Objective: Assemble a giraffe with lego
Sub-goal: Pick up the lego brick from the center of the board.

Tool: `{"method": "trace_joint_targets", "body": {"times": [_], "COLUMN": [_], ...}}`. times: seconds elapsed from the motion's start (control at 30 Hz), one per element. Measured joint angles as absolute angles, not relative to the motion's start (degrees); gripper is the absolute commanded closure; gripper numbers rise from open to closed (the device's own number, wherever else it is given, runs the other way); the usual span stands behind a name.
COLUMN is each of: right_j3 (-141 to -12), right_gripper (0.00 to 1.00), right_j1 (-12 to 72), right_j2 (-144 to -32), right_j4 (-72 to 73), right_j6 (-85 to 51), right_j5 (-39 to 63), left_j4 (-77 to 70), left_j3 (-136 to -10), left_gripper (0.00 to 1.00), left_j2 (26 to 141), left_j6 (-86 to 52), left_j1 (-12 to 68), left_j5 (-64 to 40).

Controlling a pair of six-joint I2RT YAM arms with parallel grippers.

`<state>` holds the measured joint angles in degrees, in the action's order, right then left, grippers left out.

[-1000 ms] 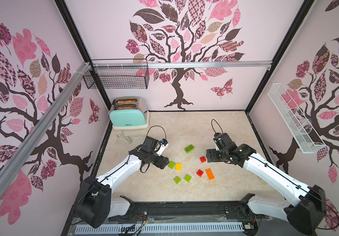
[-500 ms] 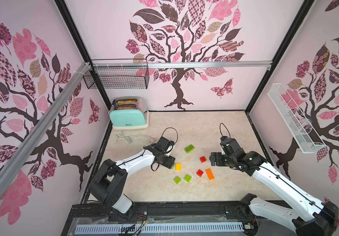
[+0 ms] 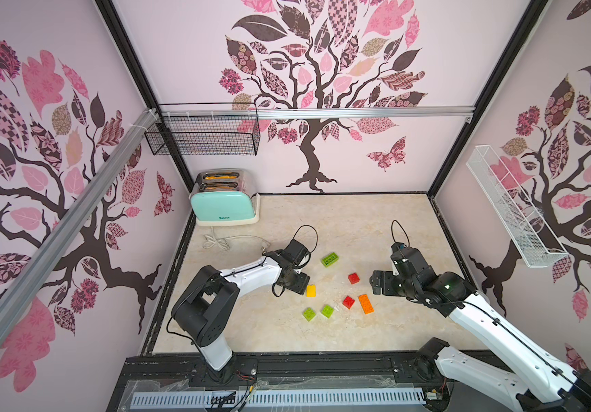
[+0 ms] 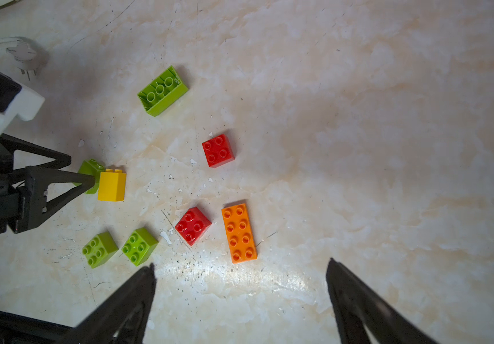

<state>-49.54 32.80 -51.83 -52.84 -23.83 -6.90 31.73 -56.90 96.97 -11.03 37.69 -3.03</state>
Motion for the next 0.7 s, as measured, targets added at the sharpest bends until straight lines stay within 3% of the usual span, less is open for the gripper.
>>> {"method": "trace_joint_targets", "body": {"times": [0.23,0.7], "right_j3": [-49.3,-48.9], "right_gripper": [0.07,0.07], "right_j1": [32.8,32.8], "right_j2": [-51.7,-50.7], "right_j4": [-53.1,-53.4], "right_j6": [-24.4,-24.5], "right_j5": [-6.9,-6.9], "left_j4": [32.5,34.0], "left_j3": [-58.9,-61.6], "left_gripper": [0.36,0.64], "left_j2": [100.3,102.6], "left_j6": [-12.1,-15.6], "left_j1": [38.4,38.5], "left_j5": [-2.1,0.0]}}
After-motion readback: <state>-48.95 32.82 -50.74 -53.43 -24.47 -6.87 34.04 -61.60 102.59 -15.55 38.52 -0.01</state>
